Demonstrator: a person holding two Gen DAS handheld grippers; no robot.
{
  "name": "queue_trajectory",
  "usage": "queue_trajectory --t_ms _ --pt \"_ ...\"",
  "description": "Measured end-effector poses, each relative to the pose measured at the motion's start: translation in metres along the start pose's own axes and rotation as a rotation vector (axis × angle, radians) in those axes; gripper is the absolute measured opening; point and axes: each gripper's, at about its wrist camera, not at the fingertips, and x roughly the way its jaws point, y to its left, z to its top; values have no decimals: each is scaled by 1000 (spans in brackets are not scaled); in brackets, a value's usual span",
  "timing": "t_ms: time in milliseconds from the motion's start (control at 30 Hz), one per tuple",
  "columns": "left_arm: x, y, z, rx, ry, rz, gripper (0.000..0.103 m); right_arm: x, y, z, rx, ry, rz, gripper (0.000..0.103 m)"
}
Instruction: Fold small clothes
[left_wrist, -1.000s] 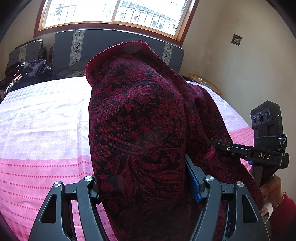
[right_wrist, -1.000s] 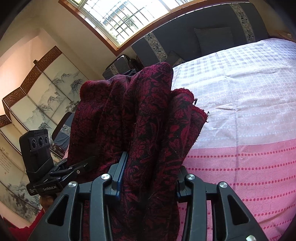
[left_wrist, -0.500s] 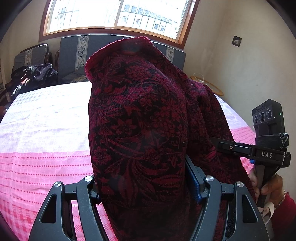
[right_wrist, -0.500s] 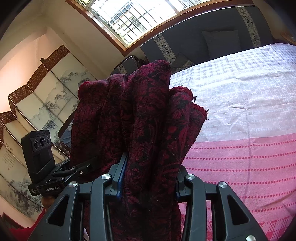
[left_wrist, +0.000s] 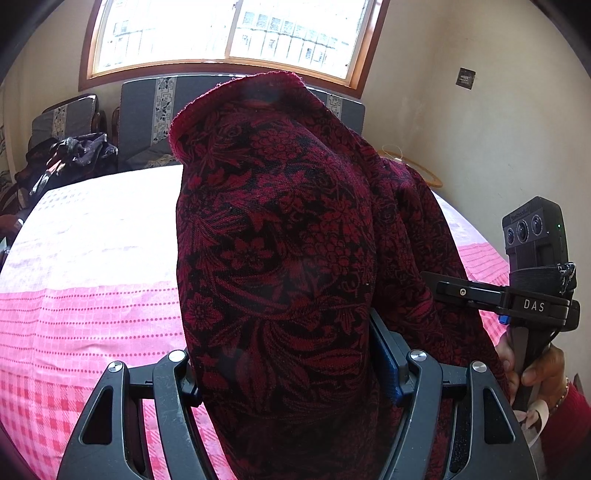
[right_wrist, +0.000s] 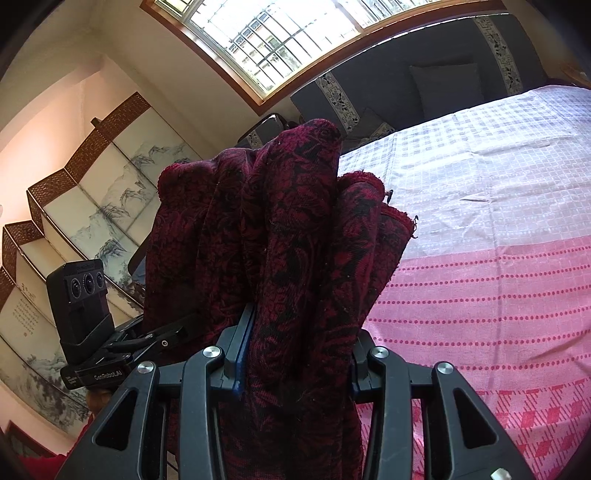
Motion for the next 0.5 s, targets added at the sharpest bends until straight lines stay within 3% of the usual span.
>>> queue_trajectory --t_ms 500 --pt "-14 -19 -27 13 14 17 70 -40 -23 -30 10 2 24 37"
